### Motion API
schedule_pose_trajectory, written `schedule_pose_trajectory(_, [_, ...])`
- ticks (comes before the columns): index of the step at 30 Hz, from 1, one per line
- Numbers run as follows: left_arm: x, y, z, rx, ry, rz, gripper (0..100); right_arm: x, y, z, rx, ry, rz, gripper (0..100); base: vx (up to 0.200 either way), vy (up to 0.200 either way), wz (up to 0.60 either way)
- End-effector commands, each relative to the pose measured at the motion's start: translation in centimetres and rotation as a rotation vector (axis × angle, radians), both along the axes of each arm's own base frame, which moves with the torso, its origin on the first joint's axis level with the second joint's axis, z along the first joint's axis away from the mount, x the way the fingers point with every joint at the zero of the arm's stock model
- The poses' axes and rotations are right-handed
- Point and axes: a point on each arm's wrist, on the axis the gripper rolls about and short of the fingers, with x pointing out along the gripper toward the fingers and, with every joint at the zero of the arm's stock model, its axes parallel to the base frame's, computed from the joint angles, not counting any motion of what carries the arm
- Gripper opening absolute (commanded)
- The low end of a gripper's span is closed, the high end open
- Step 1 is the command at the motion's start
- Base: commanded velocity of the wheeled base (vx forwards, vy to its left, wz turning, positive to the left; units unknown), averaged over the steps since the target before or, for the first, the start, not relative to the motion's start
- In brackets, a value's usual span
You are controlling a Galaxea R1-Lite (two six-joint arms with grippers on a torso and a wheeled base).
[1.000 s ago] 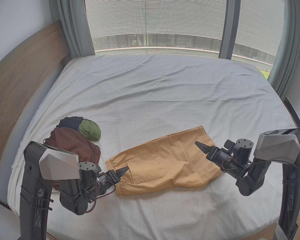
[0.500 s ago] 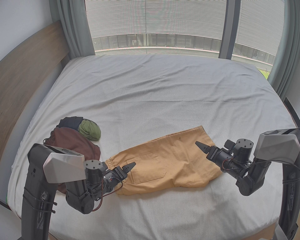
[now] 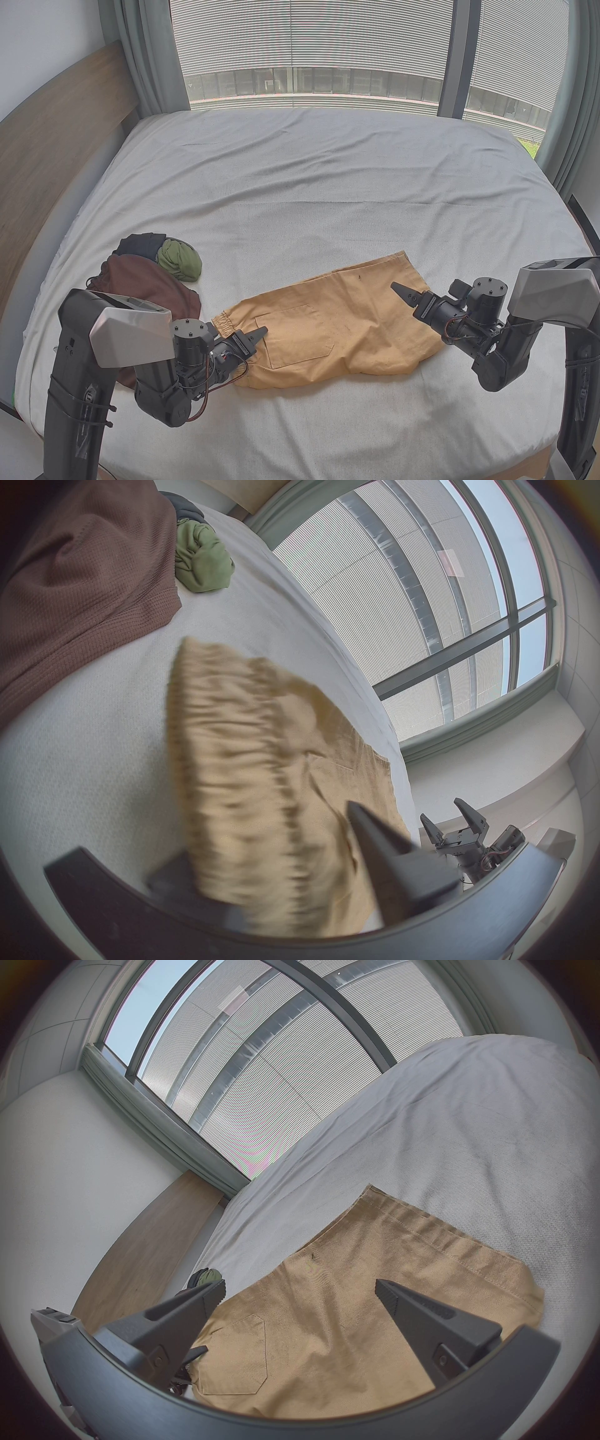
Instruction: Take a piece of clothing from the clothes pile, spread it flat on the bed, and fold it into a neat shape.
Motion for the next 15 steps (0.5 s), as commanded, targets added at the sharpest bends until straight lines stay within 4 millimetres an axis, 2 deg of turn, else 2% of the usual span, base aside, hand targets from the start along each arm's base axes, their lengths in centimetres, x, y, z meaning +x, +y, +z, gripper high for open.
schedule_pose_trajectory(1, [-0.2, 0.3, 0.3, -0.003, 0.006, 0.007, 0, 0.0, -0.1, 0.0, 0.000, 0.000, -0.002, 100, 0.000, 0.000, 0.00])
schedule_pose_trajectory(9, [-2.2, 2.0, 2.8, -0.029, 0.041, 0.008, 0, 0.1, -0.3, -0.1, 0.000, 0.002, -0.008, 100, 0.000, 0.000, 0.00])
schedule_pose_trajectory(15, [-3.2, 3.3, 3.7, -0.042, 0.067, -0.021, 0, 0.2, -0.5, -0.3, -0.001, 0.005, -0.012, 100, 0.000, 0.000, 0.00])
